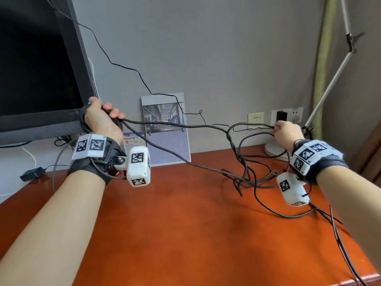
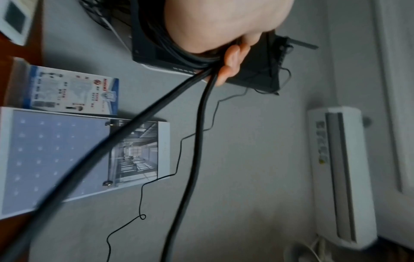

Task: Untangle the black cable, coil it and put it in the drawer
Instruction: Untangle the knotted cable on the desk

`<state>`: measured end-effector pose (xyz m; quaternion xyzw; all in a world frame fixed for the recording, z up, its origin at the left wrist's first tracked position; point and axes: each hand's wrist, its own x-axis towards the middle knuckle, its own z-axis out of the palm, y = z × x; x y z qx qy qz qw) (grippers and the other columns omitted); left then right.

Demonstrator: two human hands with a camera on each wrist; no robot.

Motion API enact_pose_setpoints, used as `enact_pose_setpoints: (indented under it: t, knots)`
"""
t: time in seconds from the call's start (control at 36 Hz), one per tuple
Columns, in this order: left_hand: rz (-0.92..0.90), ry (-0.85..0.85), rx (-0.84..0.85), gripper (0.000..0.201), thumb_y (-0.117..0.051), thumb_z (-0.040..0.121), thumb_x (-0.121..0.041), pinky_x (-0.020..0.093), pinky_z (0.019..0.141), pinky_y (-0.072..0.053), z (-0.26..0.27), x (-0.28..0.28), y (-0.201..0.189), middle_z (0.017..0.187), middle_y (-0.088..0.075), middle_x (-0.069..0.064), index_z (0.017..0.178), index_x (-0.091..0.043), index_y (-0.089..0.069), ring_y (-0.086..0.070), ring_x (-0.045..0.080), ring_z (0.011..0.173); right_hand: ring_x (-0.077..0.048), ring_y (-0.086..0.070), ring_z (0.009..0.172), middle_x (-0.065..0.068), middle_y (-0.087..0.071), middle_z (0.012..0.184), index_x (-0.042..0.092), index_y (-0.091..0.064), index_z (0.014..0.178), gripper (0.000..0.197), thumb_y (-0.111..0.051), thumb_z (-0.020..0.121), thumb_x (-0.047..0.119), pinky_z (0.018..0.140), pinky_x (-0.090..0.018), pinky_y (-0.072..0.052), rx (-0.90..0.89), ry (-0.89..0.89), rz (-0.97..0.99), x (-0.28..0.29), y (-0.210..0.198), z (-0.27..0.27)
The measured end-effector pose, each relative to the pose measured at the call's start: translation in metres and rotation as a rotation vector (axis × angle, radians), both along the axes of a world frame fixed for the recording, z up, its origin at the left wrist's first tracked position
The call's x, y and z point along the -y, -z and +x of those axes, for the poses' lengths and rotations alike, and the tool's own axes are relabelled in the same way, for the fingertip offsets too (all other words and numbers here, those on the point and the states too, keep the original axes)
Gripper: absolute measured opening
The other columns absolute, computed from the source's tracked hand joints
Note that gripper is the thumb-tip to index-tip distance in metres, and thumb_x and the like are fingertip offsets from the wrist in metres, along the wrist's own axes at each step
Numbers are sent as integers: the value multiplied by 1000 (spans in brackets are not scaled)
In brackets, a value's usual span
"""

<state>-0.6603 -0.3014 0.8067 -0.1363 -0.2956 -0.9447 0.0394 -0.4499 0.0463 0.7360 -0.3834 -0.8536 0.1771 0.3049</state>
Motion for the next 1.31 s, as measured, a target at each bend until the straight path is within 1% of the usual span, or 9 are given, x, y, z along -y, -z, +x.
enact_pose_setpoints:
  t: [0.31, 0.44, 0.53, 0.64, 0.75, 0.92, 1.03, 1.22, 1.31]
  knots:
    - [71, -58, 169, 38, -36, 104, -29, 21, 40, -36, -16, -3, 49, 50, -38, -8, 67, -17, -38, -32, 8, 31, -40, -39, 125, -22, -39, 133, 9, -45, 128, 44, -47, 85, 3, 104, -38, -30, -205, 64, -194, 37, 15, -16]
    - [85, -126, 183, 36, -39, 103, -26, 20, 37, -34, -25, 2, 57, 51, -39, -6, 68, -14, -41, -33, 9, 32, -34, -46, 113, -17, -41, 122, 7, -41, 124, 42, -57, 88, 20, 95, -36, -40, 211, -295, -189, 102, 34, -2]
    - [43, -188, 167, 32, -41, 102, -23, 21, 36, -34, -27, 6, 59, 52, -39, -5, 71, -14, -43, -33, 9, 33, -21, -47, 84, -11, -35, 109, 9, -33, 119, 36, -51, 88, 14, 71, -25, -39, 388, -511, -246, 135, 49, 11]
    - [-42, -218, 148, 21, -42, 100, -22, 21, 38, -34, -29, 18, 62, 52, -41, -6, 82, -12, -42, -35, 9, 35, -16, -49, 71, -3, -49, 95, 4, -52, 117, 28, -45, 91, 15, 52, -17, -36, 527, -558, -165, 153, 51, 22]
    - [-148, -164, 132, 27, -44, 98, -18, 18, 39, -28, -25, 34, 73, 49, -39, -9, 71, -19, -41, -28, 7, 34, -20, -43, 65, -6, -45, 71, -1, -51, 80, 36, -43, 96, 30, 53, -26, -33, 518, -501, -150, 157, 52, 21]
    - [-770, 78, 100, 25, -53, 94, -16, 9, 35, -14, -9, 43, 110, 36, -27, -12, 73, -22, -41, -20, 2, 27, -22, -50, 80, -4, -54, 90, 11, -49, 89, 2, -50, 88, 10, 58, -26, -40, 677, -390, 128, 160, 68, 11]
    - [-1312, 199, -79, 15, -61, 89, -10, 12, 36, -17, 9, 35, 135, 43, -30, -8, 80, -17, -51, -22, 6, 29, -22, -51, 78, -1, -54, 85, 20, -41, 72, 22, -44, 85, 2, 54, -24, -38, 707, -386, 87, 162, 73, 3]
    - [-1924, 290, -517, 24, -63, 83, -17, 17, 37, -32, 35, -1, 157, 63, -56, 8, 106, -10, -67, -41, 14, 37, -25, -51, 76, -8, -58, 88, 8, -56, 85, 15, -44, 89, 14, 60, -26, -39, 721, -329, 108, 160, 51, -15]
    - [-2081, 265, -618, 27, -62, 84, -19, 22, 48, -40, 37, -23, 162, 79, -66, 12, 107, -5, -64, -52, 18, 52, -31, -54, 100, -12, -57, 112, 8, -61, 104, 24, -45, 91, 18, 78, -31, -44, 560, -329, 147, 155, 48, -36]
